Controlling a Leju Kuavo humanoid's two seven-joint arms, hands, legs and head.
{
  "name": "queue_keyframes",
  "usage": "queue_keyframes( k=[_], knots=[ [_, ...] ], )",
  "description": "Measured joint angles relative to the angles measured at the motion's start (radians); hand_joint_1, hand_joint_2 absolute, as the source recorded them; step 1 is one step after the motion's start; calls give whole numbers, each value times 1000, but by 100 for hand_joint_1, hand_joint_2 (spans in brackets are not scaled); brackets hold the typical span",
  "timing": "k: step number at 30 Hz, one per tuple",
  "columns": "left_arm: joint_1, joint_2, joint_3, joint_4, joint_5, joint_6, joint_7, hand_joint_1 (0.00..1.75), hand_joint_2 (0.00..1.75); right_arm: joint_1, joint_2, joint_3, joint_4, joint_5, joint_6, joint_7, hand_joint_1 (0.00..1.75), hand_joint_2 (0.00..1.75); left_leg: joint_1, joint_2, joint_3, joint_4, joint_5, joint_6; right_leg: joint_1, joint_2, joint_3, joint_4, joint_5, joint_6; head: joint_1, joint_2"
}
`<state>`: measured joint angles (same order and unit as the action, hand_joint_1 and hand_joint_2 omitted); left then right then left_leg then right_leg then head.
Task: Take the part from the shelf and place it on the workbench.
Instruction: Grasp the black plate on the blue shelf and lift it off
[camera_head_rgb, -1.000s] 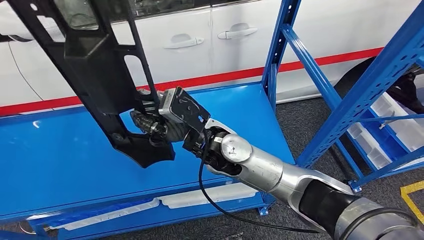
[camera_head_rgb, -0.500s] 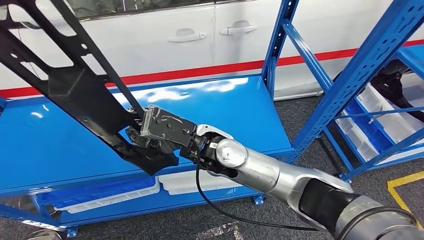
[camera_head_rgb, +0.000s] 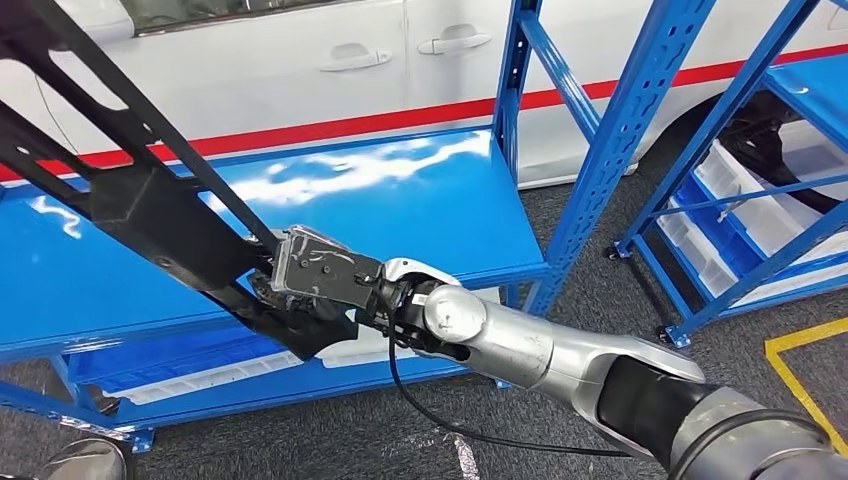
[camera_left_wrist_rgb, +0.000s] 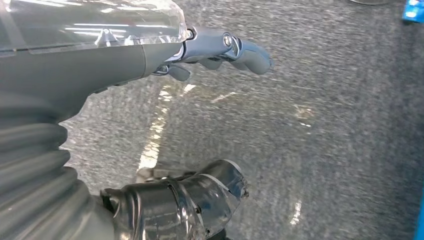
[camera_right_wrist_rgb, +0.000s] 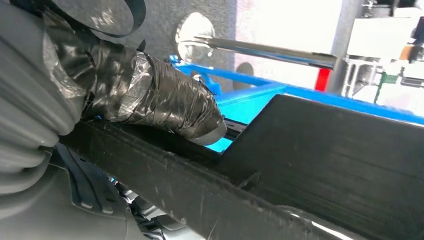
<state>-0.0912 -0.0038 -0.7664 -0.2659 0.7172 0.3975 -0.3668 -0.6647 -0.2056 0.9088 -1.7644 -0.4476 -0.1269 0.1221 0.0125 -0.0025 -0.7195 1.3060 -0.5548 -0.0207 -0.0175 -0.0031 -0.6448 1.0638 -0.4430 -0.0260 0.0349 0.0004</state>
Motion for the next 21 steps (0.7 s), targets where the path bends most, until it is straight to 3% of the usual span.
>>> queue_keyframes(
  k=[2, 4, 6, 8, 9, 12, 13, 14, 15, 17, 19, 21],
  knots=[
    [-2, 0, 0, 0, 1, 0, -1, 0, 175, -3, 0, 2, 0, 3, -1, 0, 175, 175, -1, -1, 96, -111, 36, 10, 1, 1, -21, 0, 19, 4, 0, 0],
    [-7, 0, 0, 0, 1, 0, -2, 0, 175, -9, 0, 3, 0, 4, -2, 0, 175, 175, -9, -3, 182, -238, 30, 22, -1, 0, -32, -4, 38, 15, 1, 0],
    [-9, 0, -2, 0, 1, 0, -3, 0, 175, -14, 0, 4, 1, 4, -4, 0, 175, 175, -20, -4, 203, -294, 30, 33, -6, -1, -34, -17, 60, 29, 1, 0],
    [-8, 0, -5, 0, 2, 0, -2, 0, 175, -14, -1, 5, 2, 4, -5, 0, 175, 175, -20, -1, 196, -312, 58, 49, -9, 0, -39, -24, 61, 41, 1, 0],
    [-7, 0, -6, 0, 2, 0, -2, 0, 175, -13, -1, 5, 4, 4, -5, 0, 175, 175, -18, 2, 189, -320, 74, 59, -9, 1, -47, -9, 34, 44, 1, 0],
    [-6, 1, -10, 0, 3, 0, -2, 0, 175, -13, -2, 6, 6, 4, -5, 0, 175, 175, -18, 7, 151, -325, 113, 77, -9, 2, -85, 144, -111, 49, 1, 0],
    [-6, 1, -10, 0, 3, 0, -3, 0, 175, -13, -2, 6, 7, 4, -5, 0, 175, 175, -19, 7, 135, -323, 124, 77, -9, 2, -91, 201, -134, 51, 1, 0],
    [-6, 1, -11, 0, 4, 0, -3, 0, 175, -13, -2, 7, 8, 5, -5, 0, 175, 175, -19, 7, 118, -318, 134, 76, -9, 2, -87, 234, -132, 54, 1, 0],
    [-6, 0, -12, 0, 5, -1, -4, 0, 175, -13, -2, 7, 9, 5, -5, 0, 175, 175, -19, 8, 100, -312, 143, 74, -9, 2, -68, 238, -112, 56, 1, 0],
    [-6, -1, -14, 0, 7, -1, -4, 0, 175, -14, -2, 7, 10, 6, -5, 0, 175, 175, -16, 8, 63, -293, 157, 67, -11, 1, 14, 152, -69, 58, 1, 0],
    [-6, -1, -15, 0, 9, -1, -5, 0, 175, -15, -2, 7, 10, 7, -5, 0, 175, 175, -16, 7, 34, -269, 167, 55, -6, 2, 92, 38, -79, 52, 2, 0],
    [-5, -1, -16, 0, 11, 0, -6, 0, 175, -17, -2, 8, 10, 8, -5, 0, 175, 175, -17, 7, 20, -258, 180, 43, 0, 5, 110, -3, -93, 39, 4, 0]
  ],
)
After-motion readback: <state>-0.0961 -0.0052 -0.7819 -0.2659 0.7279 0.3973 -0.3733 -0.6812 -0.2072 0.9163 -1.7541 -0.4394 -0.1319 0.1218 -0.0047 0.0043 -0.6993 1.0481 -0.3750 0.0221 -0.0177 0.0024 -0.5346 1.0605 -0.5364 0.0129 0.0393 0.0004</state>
